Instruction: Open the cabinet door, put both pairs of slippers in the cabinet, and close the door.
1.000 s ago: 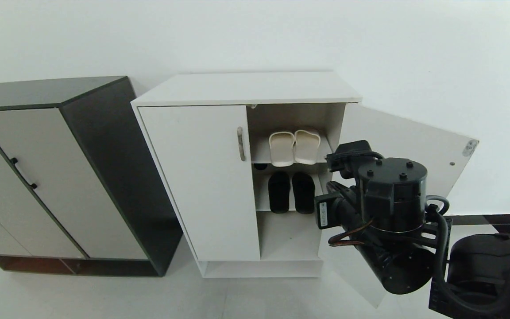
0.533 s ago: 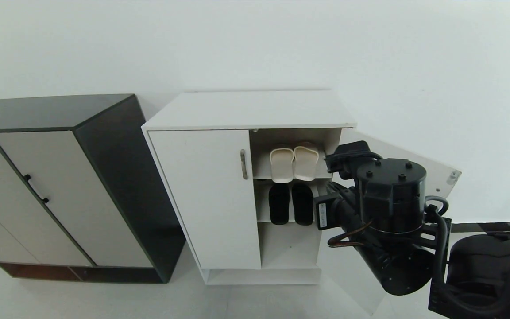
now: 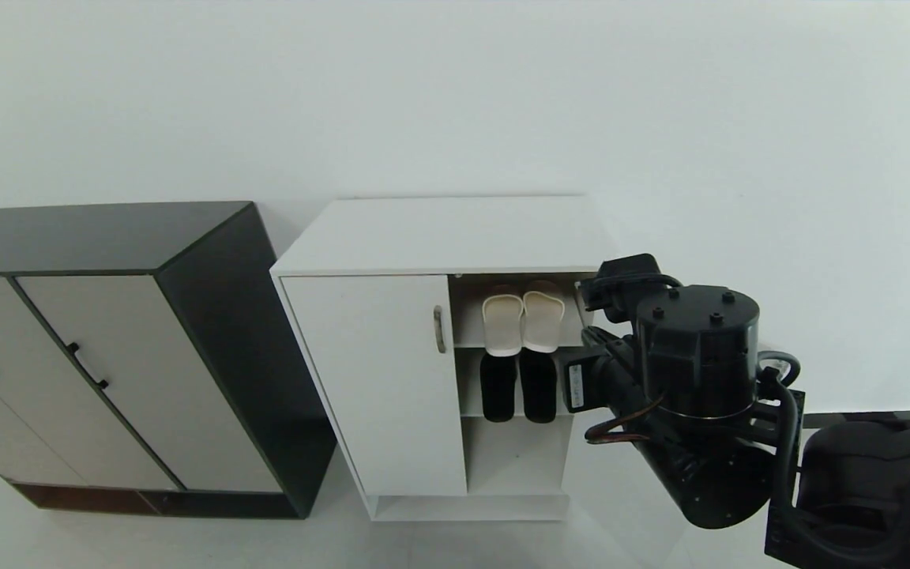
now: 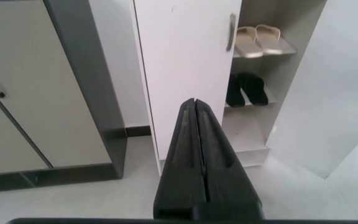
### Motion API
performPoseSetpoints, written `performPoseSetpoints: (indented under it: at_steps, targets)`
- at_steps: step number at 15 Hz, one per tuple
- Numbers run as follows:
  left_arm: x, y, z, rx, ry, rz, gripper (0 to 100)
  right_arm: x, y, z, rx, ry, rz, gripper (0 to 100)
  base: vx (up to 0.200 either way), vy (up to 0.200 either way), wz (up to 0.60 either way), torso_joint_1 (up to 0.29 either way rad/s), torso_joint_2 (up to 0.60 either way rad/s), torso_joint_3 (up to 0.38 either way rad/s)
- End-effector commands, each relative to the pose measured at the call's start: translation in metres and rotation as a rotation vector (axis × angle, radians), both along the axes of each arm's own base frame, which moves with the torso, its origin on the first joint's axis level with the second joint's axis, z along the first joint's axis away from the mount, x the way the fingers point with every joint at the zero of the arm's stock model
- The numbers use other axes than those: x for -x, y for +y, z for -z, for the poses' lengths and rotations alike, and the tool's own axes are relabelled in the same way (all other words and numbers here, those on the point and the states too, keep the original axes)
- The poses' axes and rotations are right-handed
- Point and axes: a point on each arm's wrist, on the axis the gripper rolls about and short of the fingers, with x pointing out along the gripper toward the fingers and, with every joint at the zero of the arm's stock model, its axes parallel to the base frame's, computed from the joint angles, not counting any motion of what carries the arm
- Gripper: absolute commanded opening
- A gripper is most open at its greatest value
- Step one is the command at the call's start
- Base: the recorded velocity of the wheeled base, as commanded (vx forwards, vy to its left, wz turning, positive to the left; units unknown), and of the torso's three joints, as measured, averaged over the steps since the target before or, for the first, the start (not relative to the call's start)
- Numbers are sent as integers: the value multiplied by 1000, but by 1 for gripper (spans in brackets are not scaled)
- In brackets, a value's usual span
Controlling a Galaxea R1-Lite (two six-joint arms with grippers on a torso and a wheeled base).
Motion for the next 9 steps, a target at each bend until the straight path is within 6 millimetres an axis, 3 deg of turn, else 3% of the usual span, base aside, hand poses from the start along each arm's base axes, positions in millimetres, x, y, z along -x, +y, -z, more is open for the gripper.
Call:
performPoseSetpoints:
  at_steps: [1, 6, 9]
  targets:
    - [0, 0, 0, 0, 0, 0, 0, 0, 0, 1, 2, 2, -3, 0, 0, 0, 0, 246, -583, -334]
    - [0, 0, 0, 0, 0, -1, 0, 3, -3, 5, 12, 19, -44, 0, 0, 0, 0, 250, -586, -323]
    - [0, 0, 0, 0, 0, 0, 0, 4, -4, 8, 36, 22, -53, 0, 0, 0, 0, 113, -240, -126]
